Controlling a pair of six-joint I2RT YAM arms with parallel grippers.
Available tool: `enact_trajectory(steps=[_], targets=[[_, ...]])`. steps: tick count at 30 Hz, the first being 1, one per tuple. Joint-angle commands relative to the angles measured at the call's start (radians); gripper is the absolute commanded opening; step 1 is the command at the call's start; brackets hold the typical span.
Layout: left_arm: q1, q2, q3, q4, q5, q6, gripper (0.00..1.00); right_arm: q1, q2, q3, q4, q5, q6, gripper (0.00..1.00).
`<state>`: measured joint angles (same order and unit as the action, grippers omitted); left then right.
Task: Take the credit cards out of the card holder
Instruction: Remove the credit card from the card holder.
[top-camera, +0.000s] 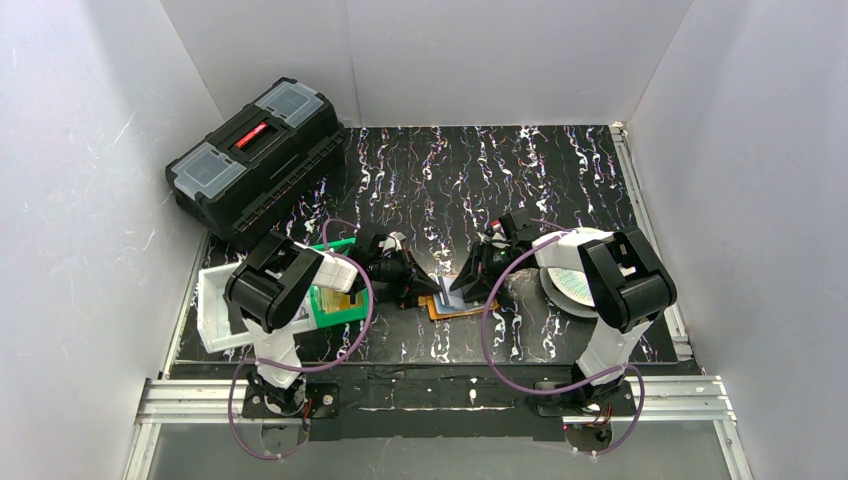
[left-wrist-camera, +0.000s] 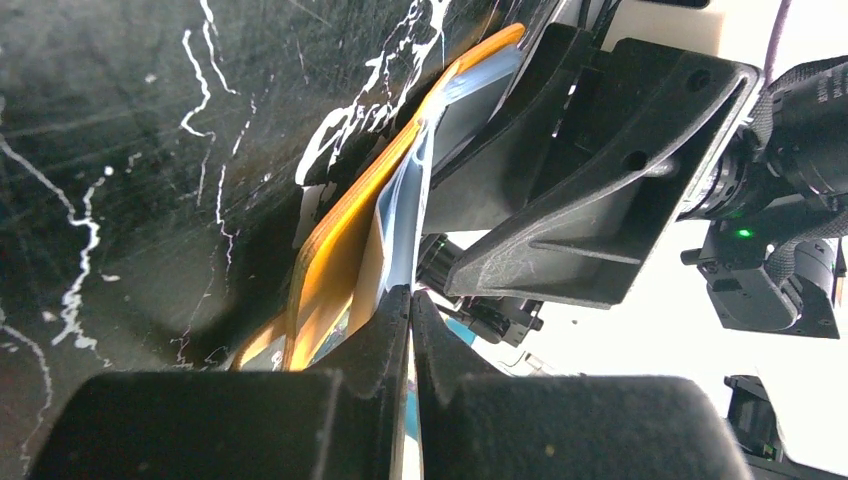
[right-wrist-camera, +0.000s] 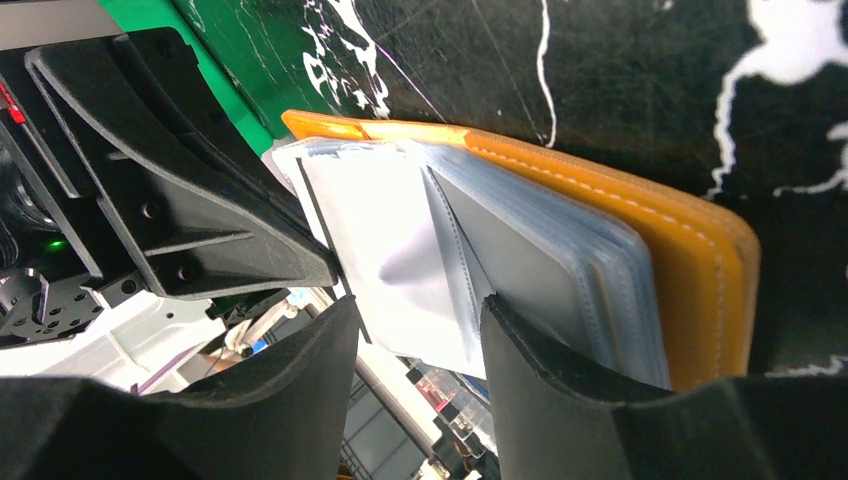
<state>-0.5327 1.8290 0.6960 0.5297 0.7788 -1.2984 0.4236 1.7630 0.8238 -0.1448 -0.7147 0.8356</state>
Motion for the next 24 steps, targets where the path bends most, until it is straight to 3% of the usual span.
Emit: enact_trajectory(steps=[1,5,7,16,24], targets=[[0.014,0.015,-0.018,0.051,0.0,-0.033,0.0,-0.009,-0.002,-0.02,-0.123,0.136,-0.054,0.57],[0.014,0.011,-0.014,0.023,0.0,-0.017,0.0,-0.009,0.001,-0.02,-0.124,0.137,-0.048,0.55],[0.014,-0.003,0.007,-0.065,-0.003,0.037,0.0,-0.009,0.001,-0.021,-0.119,0.135,-0.043,0.51],[0.014,-0.059,0.126,-0.373,-0.03,0.237,0.0,-0.009,0.001,-0.018,-0.084,0.107,-0.023,0.18],[0.014,-0.058,0.173,-0.51,-0.041,0.326,0.0,-0.009,-0.009,-0.019,-0.07,0.104,-0.02,0.03]])
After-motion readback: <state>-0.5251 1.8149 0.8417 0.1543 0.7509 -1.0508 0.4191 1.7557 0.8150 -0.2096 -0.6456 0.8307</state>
